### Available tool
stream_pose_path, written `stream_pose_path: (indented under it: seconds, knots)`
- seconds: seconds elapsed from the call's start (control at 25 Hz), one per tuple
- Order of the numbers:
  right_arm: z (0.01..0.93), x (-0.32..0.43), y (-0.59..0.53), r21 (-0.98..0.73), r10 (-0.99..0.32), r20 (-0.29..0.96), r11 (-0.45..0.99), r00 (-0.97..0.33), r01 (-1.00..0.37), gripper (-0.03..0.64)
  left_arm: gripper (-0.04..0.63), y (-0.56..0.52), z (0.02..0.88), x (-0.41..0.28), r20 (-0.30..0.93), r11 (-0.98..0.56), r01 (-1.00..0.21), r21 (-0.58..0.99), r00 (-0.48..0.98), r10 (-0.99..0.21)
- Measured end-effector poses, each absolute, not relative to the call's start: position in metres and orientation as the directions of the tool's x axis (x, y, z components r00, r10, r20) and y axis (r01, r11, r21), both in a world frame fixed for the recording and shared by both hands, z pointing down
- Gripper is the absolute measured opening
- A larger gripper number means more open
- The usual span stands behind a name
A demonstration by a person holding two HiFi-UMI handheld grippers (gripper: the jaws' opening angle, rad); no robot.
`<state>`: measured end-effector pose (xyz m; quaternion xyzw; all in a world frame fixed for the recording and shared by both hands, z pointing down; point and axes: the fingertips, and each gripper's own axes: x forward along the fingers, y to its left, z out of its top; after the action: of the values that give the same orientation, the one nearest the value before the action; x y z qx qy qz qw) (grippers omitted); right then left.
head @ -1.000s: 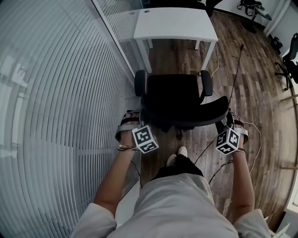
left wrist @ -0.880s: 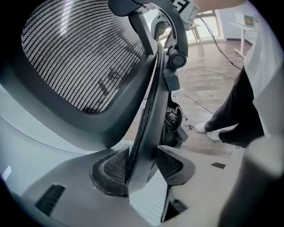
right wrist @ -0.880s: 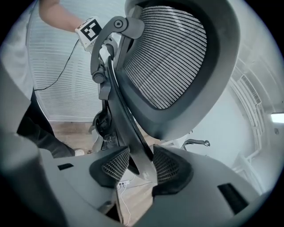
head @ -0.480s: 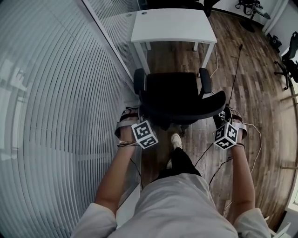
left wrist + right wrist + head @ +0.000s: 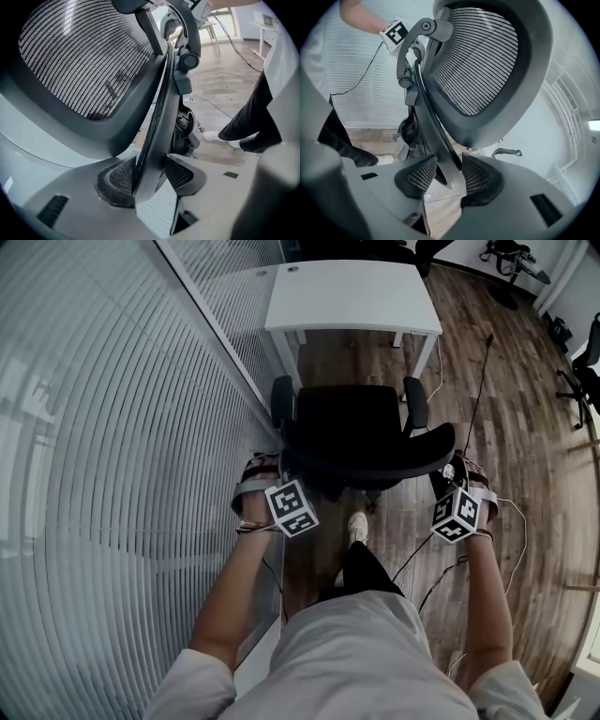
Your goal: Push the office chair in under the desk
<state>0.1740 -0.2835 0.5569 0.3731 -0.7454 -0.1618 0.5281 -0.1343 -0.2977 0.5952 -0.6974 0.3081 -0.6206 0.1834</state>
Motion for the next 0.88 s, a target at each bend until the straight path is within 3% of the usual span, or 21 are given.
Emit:
stream_pose_path:
  seconds: [0.88]
  knots:
    - [0.555, 0.182, -0.378, 0.632, -0.73, 0.66, 0.668, -0.179, -0.392, 0.175, 0.196, -0.393, 0.595, -0.128, 0.75, -0.737, -0.207, -0.644, 0.017, -0.661]
